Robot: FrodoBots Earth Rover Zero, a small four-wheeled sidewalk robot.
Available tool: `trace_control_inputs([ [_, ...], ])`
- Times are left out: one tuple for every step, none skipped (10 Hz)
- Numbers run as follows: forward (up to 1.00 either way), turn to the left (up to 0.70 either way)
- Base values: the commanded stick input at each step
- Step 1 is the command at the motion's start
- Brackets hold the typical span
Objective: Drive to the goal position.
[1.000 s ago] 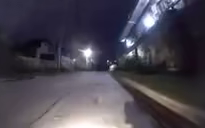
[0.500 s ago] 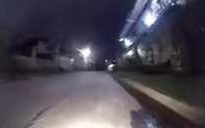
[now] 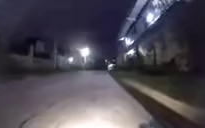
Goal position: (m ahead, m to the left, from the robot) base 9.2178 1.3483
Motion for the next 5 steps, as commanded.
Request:
trace_control_inputs([
  [0.7, -0.12],
  [0.7, 0.0],
  [0.7, 0.0],
  [0.7, 0.0],
  [0.7, 0.0],
])
